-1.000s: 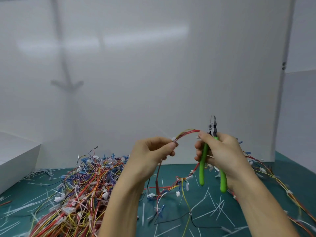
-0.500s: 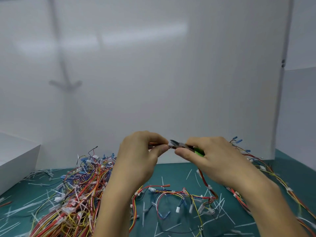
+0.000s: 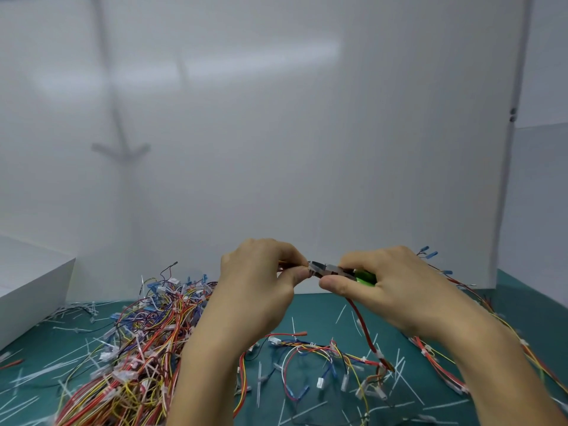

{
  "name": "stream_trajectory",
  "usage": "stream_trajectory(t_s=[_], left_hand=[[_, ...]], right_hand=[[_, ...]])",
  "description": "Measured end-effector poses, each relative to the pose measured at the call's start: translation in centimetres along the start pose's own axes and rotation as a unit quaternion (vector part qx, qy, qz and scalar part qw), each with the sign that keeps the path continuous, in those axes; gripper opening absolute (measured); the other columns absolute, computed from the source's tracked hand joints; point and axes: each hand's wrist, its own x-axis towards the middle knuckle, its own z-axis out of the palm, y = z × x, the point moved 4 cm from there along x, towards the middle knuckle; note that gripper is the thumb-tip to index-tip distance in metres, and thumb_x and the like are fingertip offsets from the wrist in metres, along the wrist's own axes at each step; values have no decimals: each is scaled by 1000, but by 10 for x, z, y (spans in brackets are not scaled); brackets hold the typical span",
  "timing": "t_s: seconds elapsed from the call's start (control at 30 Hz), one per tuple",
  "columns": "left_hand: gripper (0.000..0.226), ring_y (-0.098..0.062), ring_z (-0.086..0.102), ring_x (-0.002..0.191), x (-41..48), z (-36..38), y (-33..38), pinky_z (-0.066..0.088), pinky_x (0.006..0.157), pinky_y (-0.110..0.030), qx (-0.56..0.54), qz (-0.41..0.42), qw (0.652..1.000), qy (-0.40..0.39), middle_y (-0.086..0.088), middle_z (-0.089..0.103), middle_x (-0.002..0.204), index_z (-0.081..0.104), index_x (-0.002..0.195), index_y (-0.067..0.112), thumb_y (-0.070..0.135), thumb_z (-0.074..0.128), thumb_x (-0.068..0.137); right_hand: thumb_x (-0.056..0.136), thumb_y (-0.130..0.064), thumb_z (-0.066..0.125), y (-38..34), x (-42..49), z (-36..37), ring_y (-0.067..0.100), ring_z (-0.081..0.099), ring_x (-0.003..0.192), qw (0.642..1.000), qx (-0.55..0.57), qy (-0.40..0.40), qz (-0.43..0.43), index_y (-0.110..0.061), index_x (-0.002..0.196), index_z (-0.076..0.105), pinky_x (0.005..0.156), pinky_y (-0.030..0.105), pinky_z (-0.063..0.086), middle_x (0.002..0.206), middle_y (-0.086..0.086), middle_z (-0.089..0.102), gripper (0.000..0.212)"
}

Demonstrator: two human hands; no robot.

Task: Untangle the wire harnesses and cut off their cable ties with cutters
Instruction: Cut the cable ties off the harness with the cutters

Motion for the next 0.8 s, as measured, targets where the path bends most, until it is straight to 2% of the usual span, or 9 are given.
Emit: stream_trajectory(t_s=[0.1,0.17,0.27,0.43,0.8], left_hand=[[10,-12,54,105,0,0,0,37,98,-39,53,10,999,6,16,65,91,69,85,37,32,65,93],[9,-10,47,107,0,-1,-1,26,90,-32,108,16,994,4,16,64,96,70,94,38,37,62,94],[10,-8,44,107,-1,-2,-2,17,81,-29,128,19,992,-3,18,64,98,70,96,38,40,60,95],[11,-8,43,105,-1,-2,-3,15,78,-29,130,28,991,0,18,61,93,69,94,39,40,59,95],[11,-9,45,106,1,0,-5,16,78,-29,128,38,991,12,18,63,95,70,94,38,39,59,95]], right_hand=[[63,-91,24,-1,0,0,6,47,59,1000,-2,-13,-1,-41,76,56,50,25,28,65,-5,57,61],[62,-92,24,-1,0,1,8,47,58,1000,-3,-21,-4,-42,75,56,51,26,29,64,-3,56,61],[61,-93,24,-2,0,2,8,47,58,999,-8,-31,-7,-40,77,58,52,26,30,64,-3,56,66],[63,-92,24,-2,0,3,11,45,59,999,-26,-30,-13,-26,83,63,53,29,30,66,2,56,80],[64,-91,23,-4,-1,2,12,42,56,999,-35,-29,-14,-24,79,64,52,30,29,63,3,54,80]])
